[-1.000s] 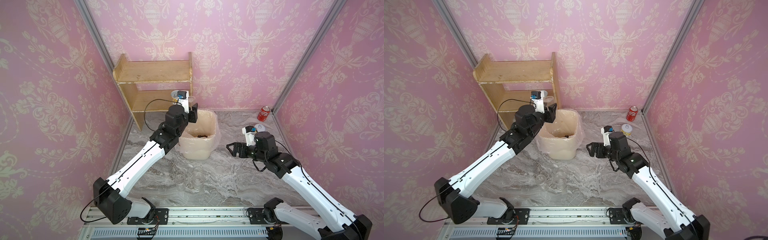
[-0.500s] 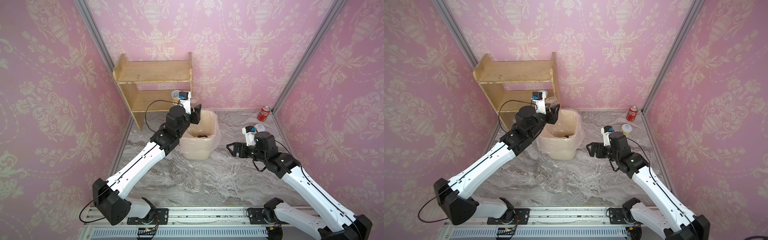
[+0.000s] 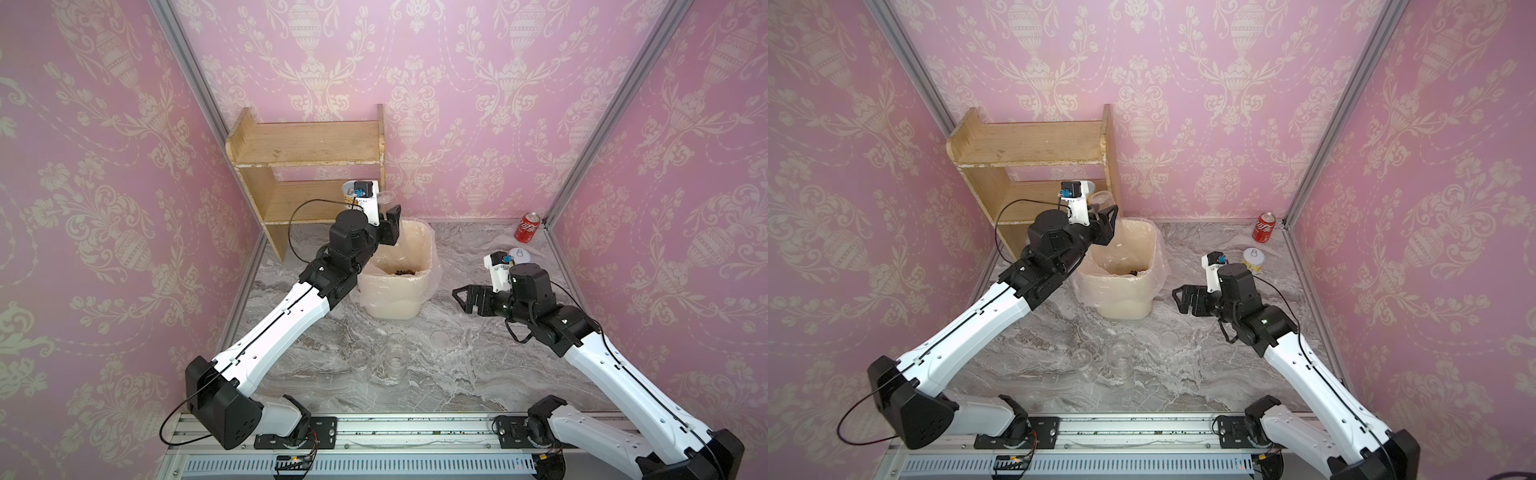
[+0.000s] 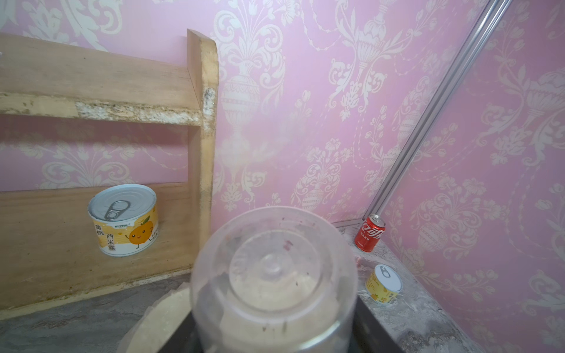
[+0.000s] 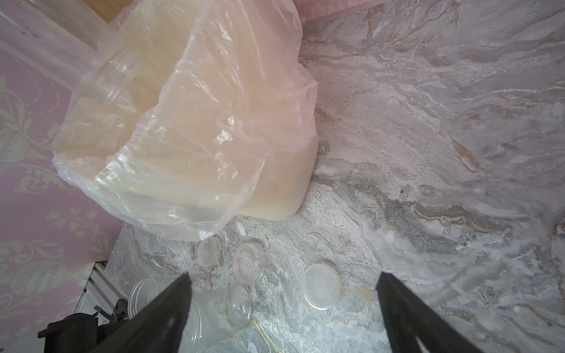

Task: Empty the moldy dried flower tea in the jars
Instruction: Pour the moldy dried flower tea into the trash bin, then place the jar at the center of the board.

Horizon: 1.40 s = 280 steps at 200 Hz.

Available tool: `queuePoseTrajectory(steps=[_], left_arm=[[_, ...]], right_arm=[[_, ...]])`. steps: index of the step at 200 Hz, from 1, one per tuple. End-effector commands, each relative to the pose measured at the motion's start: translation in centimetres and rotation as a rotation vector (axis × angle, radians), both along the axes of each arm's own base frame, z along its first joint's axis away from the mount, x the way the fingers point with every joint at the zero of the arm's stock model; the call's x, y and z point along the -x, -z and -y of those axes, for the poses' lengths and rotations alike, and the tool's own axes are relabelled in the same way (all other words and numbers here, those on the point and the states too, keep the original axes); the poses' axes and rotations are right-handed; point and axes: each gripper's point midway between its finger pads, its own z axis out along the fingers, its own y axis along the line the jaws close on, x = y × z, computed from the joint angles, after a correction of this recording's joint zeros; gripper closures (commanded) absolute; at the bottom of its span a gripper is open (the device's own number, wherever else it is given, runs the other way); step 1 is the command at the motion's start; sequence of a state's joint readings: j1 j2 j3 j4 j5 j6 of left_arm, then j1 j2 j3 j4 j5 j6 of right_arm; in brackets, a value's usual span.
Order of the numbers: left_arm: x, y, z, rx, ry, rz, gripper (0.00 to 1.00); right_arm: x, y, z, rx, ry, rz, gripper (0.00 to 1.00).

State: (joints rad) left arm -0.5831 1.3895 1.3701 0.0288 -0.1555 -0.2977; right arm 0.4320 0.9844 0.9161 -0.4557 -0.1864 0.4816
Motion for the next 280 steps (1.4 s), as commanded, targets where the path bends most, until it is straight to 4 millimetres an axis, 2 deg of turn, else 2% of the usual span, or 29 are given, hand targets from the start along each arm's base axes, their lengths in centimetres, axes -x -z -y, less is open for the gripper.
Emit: queuePoseTrajectory(steps=[1, 28, 70, 93, 112, 170, 210, 245, 280], left_arm=[[0.4, -2.3, -1.1, 0.133, 0.0, 0.016, 0.89], [1.1, -4.3, -2.1, 0.291, 0.024, 0.019, 0.88], [2.7, -7.0, -3.0, 0.595, 0.099, 0.013, 0.85], [3.4, -7.4, -3.8, 0.725, 0.113, -0.005, 0.85], [3.8, -7.1, -4.0, 0.841, 0.137, -0.036, 0.85], [3.9, -6.4, -3.0, 1.069, 0.245, -0.131, 0.85], [3.6, -5.9, -2.7, 1.094, 0.256, -0.16, 0.84], [3.2, -5.2, -2.4, 1.103, 0.252, -0.179, 0.84], [3.0, -5.3, -2.4, 1.106, 0.254, -0.175, 0.84]], right_arm=[[-0.1, -1.4, -0.7, -0.073, -0.005, 0.015, 0.03], [-0.2, -4.5, -1.6, -0.182, -0.019, 0.064, 0.03], [-0.4, -10.9, -3.5, -0.468, -0.039, 0.127, 0.03], [-0.5, -14.0, -4.3, -0.588, -0.053, 0.172, 0.01], [-0.5, -15.7, -5.0, -0.632, -0.061, 0.207, 0.0], [-1.5, -18.7, -6.8, -0.756, -0.084, 0.25, 0.0], [-2.6, -19.4, -7.6, -0.781, -0.091, 0.258, 0.0], [-2.8, -21.0, -8.3, -0.825, -0.133, 0.28, 0.0], [-2.9, -21.1, -8.4, -0.832, -0.136, 0.288, 0.01]])
